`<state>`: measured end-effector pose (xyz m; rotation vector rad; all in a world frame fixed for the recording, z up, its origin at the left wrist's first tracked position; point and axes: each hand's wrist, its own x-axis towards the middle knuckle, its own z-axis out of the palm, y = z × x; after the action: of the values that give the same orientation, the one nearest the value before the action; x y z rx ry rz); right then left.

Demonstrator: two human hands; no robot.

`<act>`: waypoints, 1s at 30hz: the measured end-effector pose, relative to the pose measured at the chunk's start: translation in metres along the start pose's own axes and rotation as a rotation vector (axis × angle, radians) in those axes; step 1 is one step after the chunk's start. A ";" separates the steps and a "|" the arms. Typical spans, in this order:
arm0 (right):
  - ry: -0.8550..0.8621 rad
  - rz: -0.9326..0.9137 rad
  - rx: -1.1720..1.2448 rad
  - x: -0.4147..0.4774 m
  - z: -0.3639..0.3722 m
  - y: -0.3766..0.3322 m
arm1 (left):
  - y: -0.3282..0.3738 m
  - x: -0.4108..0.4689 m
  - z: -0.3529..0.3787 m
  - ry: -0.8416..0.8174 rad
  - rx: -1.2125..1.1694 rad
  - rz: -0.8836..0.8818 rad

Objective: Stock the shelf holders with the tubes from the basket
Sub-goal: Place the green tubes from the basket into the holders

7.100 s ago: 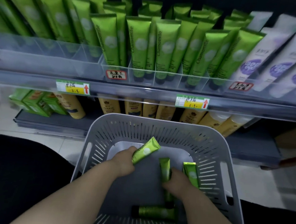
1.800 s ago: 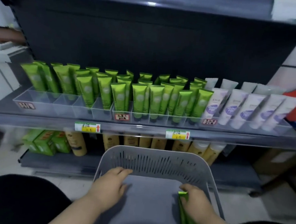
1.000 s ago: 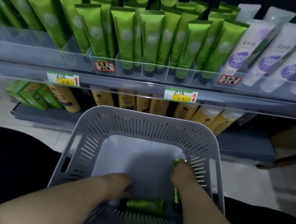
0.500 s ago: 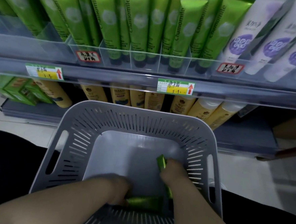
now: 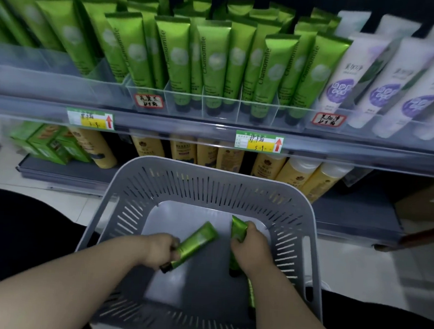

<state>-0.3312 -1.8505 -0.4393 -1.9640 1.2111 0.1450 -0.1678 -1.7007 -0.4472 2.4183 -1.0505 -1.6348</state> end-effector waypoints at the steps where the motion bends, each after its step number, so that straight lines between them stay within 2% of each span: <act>1: 0.003 -0.015 0.023 -0.003 -0.001 -0.003 | 0.001 -0.004 -0.007 0.017 -0.109 0.007; 6: 0.041 -0.103 0.070 -0.019 -0.007 -0.021 | 0.007 -0.031 -0.026 0.079 -0.544 0.114; 10: 0.070 -0.173 0.093 -0.035 -0.017 -0.042 | 0.010 -0.051 -0.032 0.071 -0.690 0.240; 17: 0.116 -0.252 0.160 -0.067 -0.021 -0.059 | 0.006 -0.089 -0.056 0.174 -0.953 0.390; 22: 0.089 -0.186 0.132 -0.087 -0.008 -0.054 | 0.000 -0.114 -0.086 0.257 -1.051 0.513; 24: 0.044 -0.143 0.122 -0.094 -0.005 -0.054 | -0.004 -0.120 -0.100 0.298 -1.022 0.530; 30: 0.094 -0.086 0.104 -0.098 -0.009 -0.064 | -0.022 -0.126 -0.137 0.337 -0.885 0.551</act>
<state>-0.3352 -1.7744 -0.3505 -1.9466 1.1674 -0.0534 -0.0695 -1.6595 -0.2927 1.5536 -0.6391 -1.1004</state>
